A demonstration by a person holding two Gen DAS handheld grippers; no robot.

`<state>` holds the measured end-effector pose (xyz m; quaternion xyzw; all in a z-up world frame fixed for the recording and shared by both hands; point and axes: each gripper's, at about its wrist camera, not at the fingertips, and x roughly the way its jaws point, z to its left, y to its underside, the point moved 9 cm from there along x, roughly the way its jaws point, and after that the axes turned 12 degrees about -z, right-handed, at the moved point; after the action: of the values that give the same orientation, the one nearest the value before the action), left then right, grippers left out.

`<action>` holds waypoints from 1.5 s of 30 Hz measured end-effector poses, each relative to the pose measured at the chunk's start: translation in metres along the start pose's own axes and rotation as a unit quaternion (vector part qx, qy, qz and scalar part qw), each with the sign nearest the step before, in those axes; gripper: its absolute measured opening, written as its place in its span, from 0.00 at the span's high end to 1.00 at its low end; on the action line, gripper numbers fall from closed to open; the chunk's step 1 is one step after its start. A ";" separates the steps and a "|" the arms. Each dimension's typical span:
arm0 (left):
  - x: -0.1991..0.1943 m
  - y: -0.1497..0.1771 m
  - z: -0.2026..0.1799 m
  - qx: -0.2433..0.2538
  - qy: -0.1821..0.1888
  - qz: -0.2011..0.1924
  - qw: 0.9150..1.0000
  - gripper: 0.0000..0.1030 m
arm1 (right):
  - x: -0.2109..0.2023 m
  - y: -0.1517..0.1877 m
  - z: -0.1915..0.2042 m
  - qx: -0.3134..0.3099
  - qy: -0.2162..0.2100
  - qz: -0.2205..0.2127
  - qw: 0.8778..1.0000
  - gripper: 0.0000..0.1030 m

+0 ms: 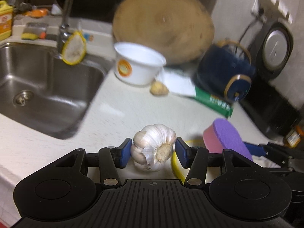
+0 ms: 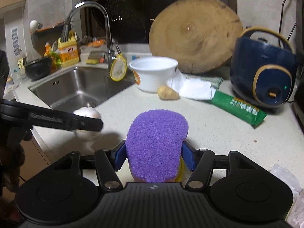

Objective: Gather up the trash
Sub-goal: 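Carry the garlic and sponge in both tools over the trash bin, then open the left tool to drop the garlic into the bin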

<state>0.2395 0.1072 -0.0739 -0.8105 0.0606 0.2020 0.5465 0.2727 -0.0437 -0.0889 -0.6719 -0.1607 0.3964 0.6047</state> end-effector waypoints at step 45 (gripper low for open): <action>-0.002 0.414 0.245 -0.156 -0.087 0.304 0.936 0.65 | 0.071 0.394 0.196 -0.056 -0.091 0.371 0.923 0.41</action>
<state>0.0421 0.1669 -0.5083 -0.8078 0.2246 0.4350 0.3283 0.0716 0.0543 -0.4739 -0.6773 0.0237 0.6420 0.3585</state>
